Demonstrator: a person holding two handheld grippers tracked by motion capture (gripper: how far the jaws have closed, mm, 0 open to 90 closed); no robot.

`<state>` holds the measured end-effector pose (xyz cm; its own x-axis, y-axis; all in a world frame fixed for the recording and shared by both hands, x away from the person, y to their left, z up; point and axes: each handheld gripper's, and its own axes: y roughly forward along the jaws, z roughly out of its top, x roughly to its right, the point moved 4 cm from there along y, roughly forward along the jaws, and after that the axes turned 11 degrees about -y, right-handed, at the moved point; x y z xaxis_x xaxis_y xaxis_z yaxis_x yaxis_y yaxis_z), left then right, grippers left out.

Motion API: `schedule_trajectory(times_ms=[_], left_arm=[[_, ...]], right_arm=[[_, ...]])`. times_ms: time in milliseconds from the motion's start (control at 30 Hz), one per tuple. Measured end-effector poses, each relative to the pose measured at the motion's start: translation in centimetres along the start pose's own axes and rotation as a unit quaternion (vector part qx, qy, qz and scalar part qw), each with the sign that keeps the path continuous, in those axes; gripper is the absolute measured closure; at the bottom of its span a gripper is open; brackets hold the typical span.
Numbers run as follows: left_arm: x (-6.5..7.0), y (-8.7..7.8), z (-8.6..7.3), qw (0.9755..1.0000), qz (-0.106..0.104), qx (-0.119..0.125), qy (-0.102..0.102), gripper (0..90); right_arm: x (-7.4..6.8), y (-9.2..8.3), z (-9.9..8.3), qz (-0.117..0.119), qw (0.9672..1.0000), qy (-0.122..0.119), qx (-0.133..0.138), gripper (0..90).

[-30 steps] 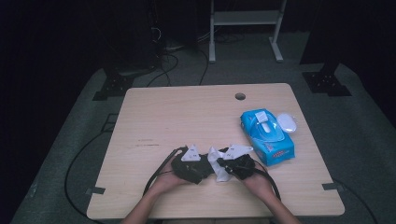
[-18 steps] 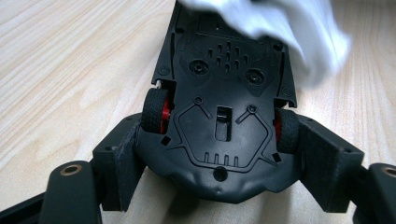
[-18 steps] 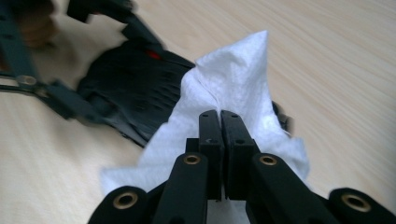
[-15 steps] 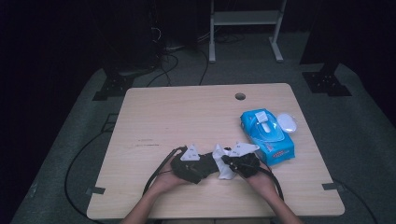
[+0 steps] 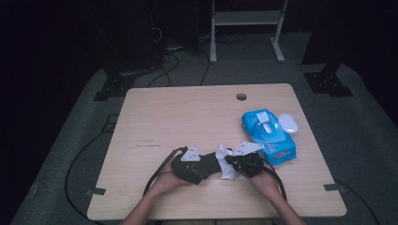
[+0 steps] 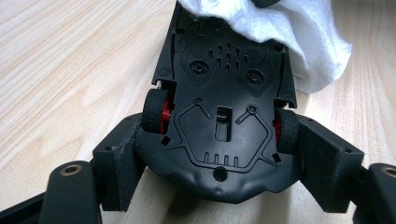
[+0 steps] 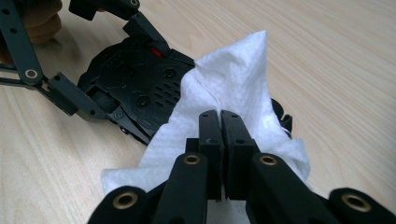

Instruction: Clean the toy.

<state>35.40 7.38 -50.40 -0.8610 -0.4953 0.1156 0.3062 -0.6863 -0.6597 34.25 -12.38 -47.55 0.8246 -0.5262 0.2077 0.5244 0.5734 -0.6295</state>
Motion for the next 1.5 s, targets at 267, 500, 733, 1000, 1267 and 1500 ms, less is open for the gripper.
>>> schedule_trajectory(times_ms=[267,500,733,1000,1267,1500], left_arm=[[-0.1,0.0,0.0,1.0,0.002,0.001,0.001,23.9],[-0.1,0.0,0.0,1.0,0.005,0.0,0.001,23.9],[-0.1,0.0,0.0,1.0,0.002,0.004,-0.007,23.9],[0.1,0.3,0.2,0.9998,-0.002,0.009,-0.015,23.9],[0.3,-0.1,0.3,1.0,-0.001,0.009,-0.003,20.9],[0.3,-0.2,0.1,0.9999,0.013,0.003,0.004,23.5]], right_arm=[[2.5,-0.8,-1.6,-0.025,0.9981,0.055,-0.01,87.3],[0.7,-0.2,-0.2,0.006,0.9999,0.015,0.002,87.2],[1.8,-0.6,-1.0,-0.012,0.9991,0.04,-0.008,87.4],[-1.2,0.8,0.9,0.021,0.9997,-0.014,-0.001,87.3],[0.6,0.0,-0.2,0.013,0.9989,0.044,0.005,87.3],[0.4,0.0,-0.1,0.009,0.9992,0.038,0.001,87.4]])
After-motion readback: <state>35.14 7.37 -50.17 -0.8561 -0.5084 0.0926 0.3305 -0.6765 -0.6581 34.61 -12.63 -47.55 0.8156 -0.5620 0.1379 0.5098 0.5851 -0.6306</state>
